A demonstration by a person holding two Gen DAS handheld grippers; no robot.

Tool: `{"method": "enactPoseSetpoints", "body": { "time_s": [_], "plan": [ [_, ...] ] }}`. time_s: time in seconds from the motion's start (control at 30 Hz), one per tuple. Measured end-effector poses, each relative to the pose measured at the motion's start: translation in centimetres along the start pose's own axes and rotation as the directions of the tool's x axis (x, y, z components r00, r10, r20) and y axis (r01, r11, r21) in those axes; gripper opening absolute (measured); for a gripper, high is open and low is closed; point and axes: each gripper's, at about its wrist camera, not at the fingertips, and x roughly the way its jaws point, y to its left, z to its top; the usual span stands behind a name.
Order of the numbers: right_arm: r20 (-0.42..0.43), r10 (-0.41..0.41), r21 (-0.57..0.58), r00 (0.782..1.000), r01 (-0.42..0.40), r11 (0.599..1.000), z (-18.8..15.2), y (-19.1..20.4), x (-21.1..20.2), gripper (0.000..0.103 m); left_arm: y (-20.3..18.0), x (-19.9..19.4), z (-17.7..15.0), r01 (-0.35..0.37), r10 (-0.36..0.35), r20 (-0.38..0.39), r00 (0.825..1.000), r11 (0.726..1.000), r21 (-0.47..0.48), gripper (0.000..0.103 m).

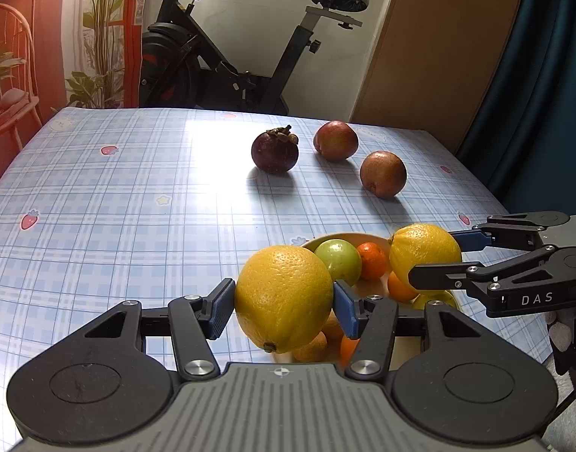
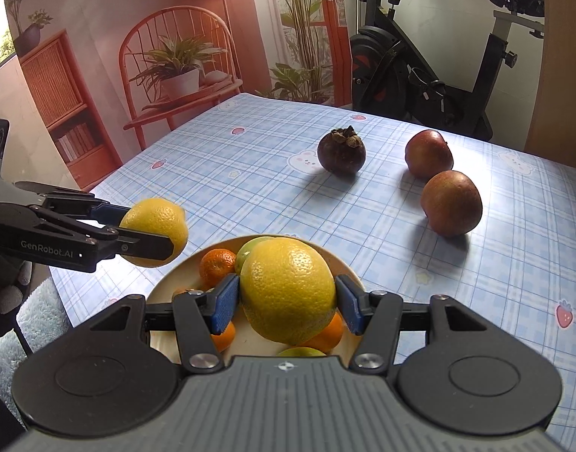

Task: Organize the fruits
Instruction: 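Carry both lemons over the cream plate, then lower the lemons into the plate and open both tools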

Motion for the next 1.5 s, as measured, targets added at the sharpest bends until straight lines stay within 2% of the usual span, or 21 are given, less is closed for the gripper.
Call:
{"method": "enactPoseSetpoints", "body": {
  "time_s": [0.13, 0.3, 0.47, 0.83, 1.2, 1.5],
  "plan": [
    [-0.002, 0.024, -0.026, 1.0, -0.024, 0.999, -0.2, 0.8, -0.3, 0.058, -0.4, -0.5, -0.4, 0.015, -0.015, -0.005, 1.0, 1.0, 0.015, 0.059],
    [-0.042, -0.007, -0.121, 0.999, 0.002, 0.993, -0.5, 1.7, 0.8, 0.058, -0.8, -0.1, -1.0, 0.051, -0.05, -0.04, 0.998, 0.998, 0.027, 0.059],
    [-0.057, -0.003, -0.177, 0.998, -0.007, 0.984, -0.6, 1.5, 1.9, 0.058, -1.4, 0.4, -2.1, 0.089, -0.085, -0.089, 0.992, 0.995, 0.046, 0.059],
    [-0.065, 0.002, -0.197, 0.998, -0.015, 0.98, -0.5, 1.3, 3.1, 0.058, -1.4, 0.9, -2.7, 0.123, -0.12, -0.14, 0.983, 0.992, 0.016, 0.059],
    [-0.074, 0.005, -0.21, 0.997, -0.021, 0.978, -0.4, 1.4, 3.1, 0.059, -1.2, 0.8, -2.4, 0.123, -0.122, -0.137, 0.983, 0.992, 0.002, 0.059],
    [-0.082, 0.004, -0.225, 0.997, -0.022, 0.974, -0.4, 1.7, 3.0, 0.057, -1.1, 0.3, -1.5, 0.119, -0.119, -0.104, 0.987, 0.993, -0.009, 0.059]
  ]
}}
